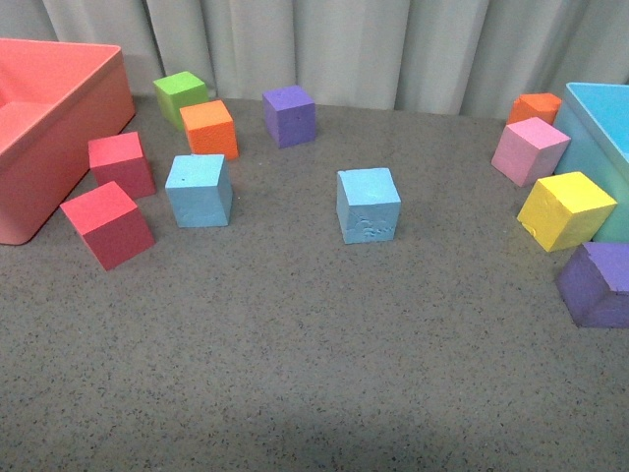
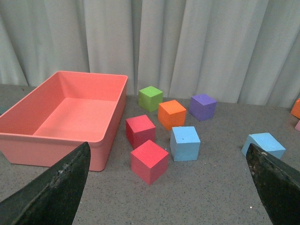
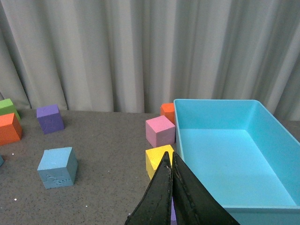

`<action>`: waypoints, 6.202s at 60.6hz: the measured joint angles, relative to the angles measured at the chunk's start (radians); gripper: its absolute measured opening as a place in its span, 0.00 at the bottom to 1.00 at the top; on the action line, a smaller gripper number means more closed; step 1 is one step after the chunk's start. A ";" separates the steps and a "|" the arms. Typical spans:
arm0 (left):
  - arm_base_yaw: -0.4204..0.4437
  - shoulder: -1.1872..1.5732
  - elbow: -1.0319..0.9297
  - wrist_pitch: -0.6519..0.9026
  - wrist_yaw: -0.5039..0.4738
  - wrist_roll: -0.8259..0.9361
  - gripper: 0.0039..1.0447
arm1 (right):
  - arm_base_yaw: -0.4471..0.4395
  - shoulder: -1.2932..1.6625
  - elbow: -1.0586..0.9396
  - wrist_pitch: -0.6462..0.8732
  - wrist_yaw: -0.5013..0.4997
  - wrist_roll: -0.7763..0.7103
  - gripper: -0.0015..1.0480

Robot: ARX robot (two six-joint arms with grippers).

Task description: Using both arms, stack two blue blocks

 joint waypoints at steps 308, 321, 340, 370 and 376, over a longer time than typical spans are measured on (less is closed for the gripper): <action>-0.585 2.375 1.804 -0.401 -0.206 -0.296 0.45 | 0.000 -0.630 -0.005 -0.616 -0.003 0.000 0.91; -0.594 2.375 1.809 -0.402 -0.205 -0.289 0.50 | 0.000 -0.630 -0.005 -0.616 -0.003 0.000 0.91; -0.587 2.370 1.809 -0.399 -0.206 -0.286 0.93 | 0.000 -0.630 -0.005 -0.616 -0.003 0.000 0.91; -0.523 2.080 1.484 -0.008 -0.266 -0.314 0.87 | 0.000 -0.630 -0.005 -0.616 -0.003 0.000 0.91; -0.496 1.998 1.218 0.477 -0.441 -0.151 0.72 | 0.000 -0.630 -0.005 -0.616 -0.003 0.000 0.91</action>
